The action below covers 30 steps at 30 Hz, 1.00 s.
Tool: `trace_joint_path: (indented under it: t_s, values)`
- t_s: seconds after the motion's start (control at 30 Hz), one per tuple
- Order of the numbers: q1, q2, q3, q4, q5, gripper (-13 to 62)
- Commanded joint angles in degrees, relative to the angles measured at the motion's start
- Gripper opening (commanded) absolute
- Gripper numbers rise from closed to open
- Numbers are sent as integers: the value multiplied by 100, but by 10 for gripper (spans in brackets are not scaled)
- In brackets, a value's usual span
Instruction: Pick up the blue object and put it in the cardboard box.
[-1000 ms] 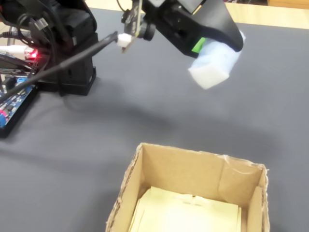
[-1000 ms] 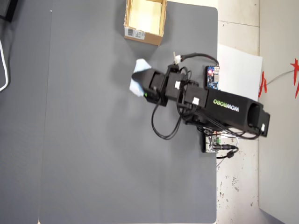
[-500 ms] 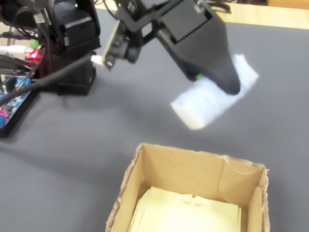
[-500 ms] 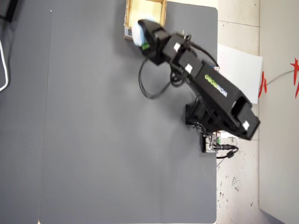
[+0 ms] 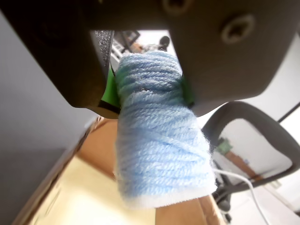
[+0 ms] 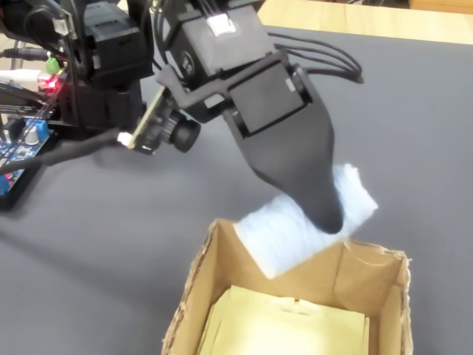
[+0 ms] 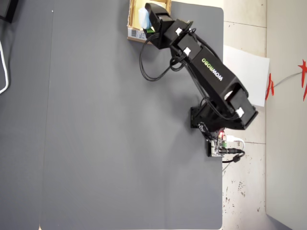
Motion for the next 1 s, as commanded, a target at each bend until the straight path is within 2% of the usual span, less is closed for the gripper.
trace_joint_path:
  t_s: [0.0,0.17,0.33,0.47,0.6,0.97]
  values:
    - [35,79,-352,-501,88,261]
    - [70,79,-132,-721,97,334]
    - [79,158,-35,-1028,448,337]
    - [-62,343,123,-1380,1301,335]
    - [-483,642,431,-1626,2479,332]
    - [-2276,2074,1828,-1951,3551,331]
